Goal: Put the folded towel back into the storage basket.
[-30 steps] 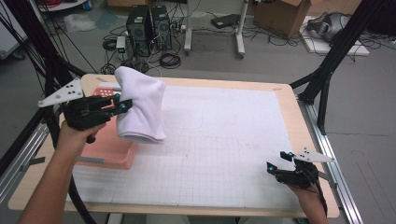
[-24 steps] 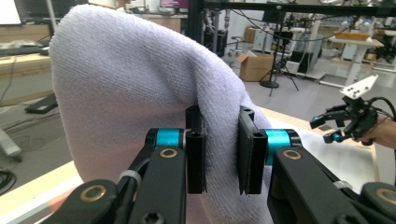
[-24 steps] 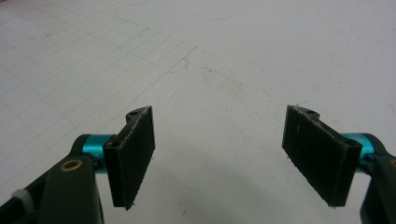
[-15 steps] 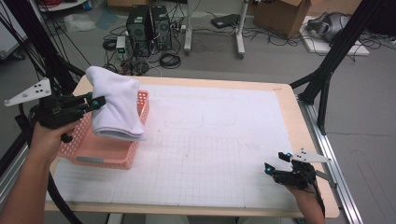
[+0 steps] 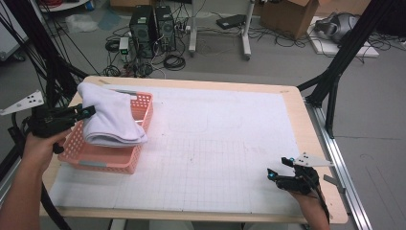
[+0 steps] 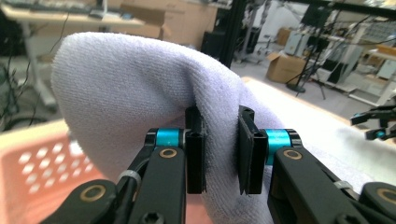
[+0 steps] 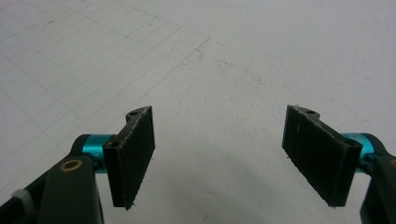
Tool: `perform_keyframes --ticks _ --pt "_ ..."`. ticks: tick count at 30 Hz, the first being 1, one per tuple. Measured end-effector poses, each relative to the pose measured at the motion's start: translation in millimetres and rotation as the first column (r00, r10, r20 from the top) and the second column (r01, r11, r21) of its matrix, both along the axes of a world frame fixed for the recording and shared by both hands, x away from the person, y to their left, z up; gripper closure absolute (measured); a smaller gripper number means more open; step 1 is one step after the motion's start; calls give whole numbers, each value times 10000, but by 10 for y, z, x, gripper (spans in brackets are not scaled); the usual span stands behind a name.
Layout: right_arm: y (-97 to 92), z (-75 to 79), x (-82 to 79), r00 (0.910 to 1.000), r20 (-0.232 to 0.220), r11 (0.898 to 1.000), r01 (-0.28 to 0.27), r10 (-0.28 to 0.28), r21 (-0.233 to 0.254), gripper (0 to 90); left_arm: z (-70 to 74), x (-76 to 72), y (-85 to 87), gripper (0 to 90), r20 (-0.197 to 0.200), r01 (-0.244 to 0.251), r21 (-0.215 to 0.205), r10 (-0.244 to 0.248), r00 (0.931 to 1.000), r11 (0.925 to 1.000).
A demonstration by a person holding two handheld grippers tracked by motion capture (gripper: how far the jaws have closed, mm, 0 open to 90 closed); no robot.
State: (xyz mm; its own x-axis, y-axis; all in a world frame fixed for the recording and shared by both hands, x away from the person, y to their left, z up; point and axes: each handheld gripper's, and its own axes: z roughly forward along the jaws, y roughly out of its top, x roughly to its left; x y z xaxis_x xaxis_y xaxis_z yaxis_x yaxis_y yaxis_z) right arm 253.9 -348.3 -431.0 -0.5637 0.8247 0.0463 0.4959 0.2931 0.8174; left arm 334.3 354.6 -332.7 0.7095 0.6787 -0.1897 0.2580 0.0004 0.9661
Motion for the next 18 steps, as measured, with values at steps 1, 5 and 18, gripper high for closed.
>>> perform_keyframes --ticks 1,5,18 --pt "2 -1 3 10000 -19 10000 10 -10 -23 244 -11 5 4 757 -53 -14 24 14 10000 10000" --pt "12 -9 7 10000 -42 10000 -27 27 -28 244 -101 60 22 751 -645 -241 408 267 9976 9989" --pt "1 -14 -1 10000 -47 10000 -51 50 -13 245 -353 235 -90 656 -2950 -1601 2693 2396 9250 9496"
